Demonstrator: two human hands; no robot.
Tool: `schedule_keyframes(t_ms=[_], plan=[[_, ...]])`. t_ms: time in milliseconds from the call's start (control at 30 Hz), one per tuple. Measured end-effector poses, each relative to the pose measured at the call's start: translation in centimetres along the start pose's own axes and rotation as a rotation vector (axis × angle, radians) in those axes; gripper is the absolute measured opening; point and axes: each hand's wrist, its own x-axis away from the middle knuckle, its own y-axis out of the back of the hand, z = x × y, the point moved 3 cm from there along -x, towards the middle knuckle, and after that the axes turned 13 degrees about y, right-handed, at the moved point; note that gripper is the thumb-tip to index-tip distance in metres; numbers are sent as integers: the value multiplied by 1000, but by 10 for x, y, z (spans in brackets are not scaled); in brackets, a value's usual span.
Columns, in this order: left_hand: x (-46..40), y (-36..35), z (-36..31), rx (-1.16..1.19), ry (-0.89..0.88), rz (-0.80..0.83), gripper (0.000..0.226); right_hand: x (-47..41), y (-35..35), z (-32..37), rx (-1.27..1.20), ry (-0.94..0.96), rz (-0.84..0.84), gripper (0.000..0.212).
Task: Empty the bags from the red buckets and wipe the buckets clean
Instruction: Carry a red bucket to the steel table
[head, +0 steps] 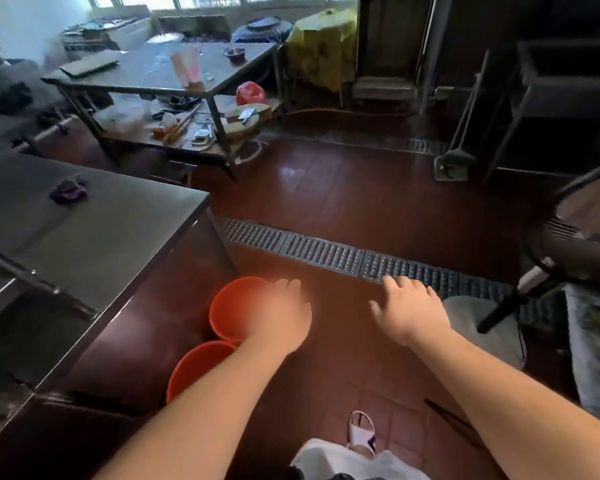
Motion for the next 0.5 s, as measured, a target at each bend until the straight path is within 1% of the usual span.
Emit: schedule_keyframes(t_ms=[100, 167, 333, 500], plan=[[-60, 14, -23, -20, 16, -19, 58, -69, 21, -30, 10, 25, -4, 58], [-103, 22, -36, -4, 51, -1, 58, -114, 36, -48, -2, 18, 14, 57], [-200, 32, -57, -8, 100, 12, 57, -209, 54, -73, -12, 44, 31, 60], [-321, 43, -82, 28, 74, -14, 56, -319, 70, -96, -1, 33, 41, 61]])
